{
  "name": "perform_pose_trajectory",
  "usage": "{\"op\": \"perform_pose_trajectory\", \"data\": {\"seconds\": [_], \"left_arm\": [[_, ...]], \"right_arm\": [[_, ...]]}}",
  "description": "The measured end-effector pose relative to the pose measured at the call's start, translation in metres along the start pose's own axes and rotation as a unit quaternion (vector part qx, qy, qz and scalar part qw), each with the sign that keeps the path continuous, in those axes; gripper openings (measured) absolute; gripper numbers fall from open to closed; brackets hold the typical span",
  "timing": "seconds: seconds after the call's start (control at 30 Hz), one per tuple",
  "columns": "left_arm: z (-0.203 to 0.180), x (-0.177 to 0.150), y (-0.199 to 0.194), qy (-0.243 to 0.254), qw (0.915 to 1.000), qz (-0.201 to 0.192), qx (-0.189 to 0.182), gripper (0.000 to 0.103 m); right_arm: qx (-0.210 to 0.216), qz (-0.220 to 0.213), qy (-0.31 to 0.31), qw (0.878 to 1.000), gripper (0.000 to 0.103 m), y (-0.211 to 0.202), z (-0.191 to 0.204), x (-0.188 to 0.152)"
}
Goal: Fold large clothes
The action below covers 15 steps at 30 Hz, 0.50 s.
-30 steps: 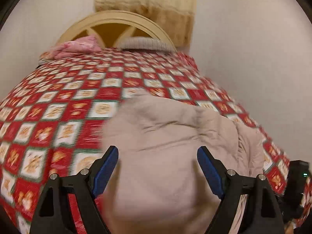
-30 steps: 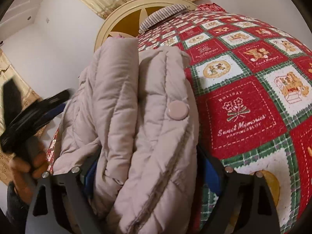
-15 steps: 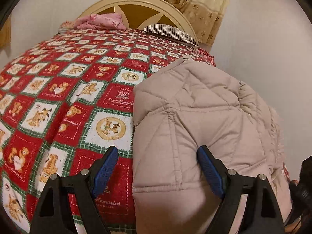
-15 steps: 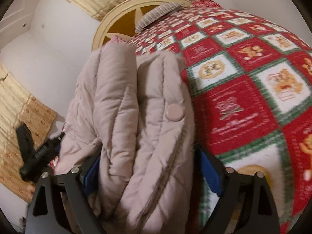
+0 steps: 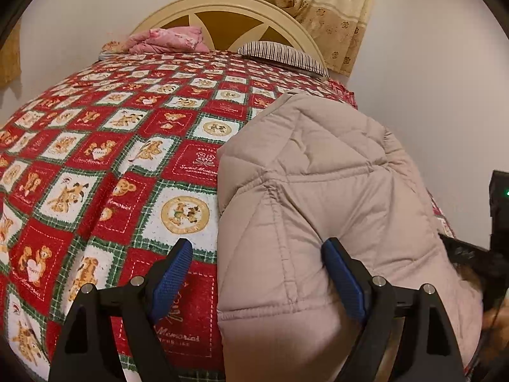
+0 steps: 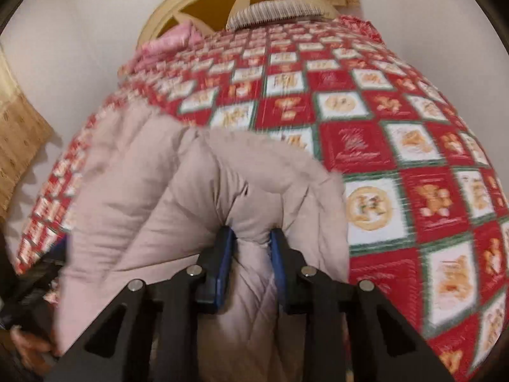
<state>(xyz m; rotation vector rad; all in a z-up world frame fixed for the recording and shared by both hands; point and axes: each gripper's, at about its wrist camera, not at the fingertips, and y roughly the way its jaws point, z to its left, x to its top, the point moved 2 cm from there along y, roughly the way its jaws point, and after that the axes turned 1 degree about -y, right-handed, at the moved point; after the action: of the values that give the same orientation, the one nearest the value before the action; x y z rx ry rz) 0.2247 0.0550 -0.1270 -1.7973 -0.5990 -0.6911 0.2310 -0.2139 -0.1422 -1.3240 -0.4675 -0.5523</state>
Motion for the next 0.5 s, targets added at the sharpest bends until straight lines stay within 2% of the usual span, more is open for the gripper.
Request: {"op": "perform_pose_trajectory", "data": {"seconds": [0.17,0.43,0.5], "left_arm": [[0.002,-0.002,0.008,-0.004,0.9999,0.01,-0.005,0.088],[0.003,0.0,0.003,-0.01,0.9994,0.03,-0.011,0.091],[0.01,0.005,-0.009,-0.045,0.9969,0.037,-0.053,0.091]], "right_arm": [[-0.03,-0.022,-0.01,0.999,0.027,0.006,0.002,-0.012],[-0.02,-0.035,0.0,0.999,0.027,0.004,-0.002,-0.01],[-0.016,-0.037,0.005,0.999,0.027,0.003,-0.003,-0.012]]}}
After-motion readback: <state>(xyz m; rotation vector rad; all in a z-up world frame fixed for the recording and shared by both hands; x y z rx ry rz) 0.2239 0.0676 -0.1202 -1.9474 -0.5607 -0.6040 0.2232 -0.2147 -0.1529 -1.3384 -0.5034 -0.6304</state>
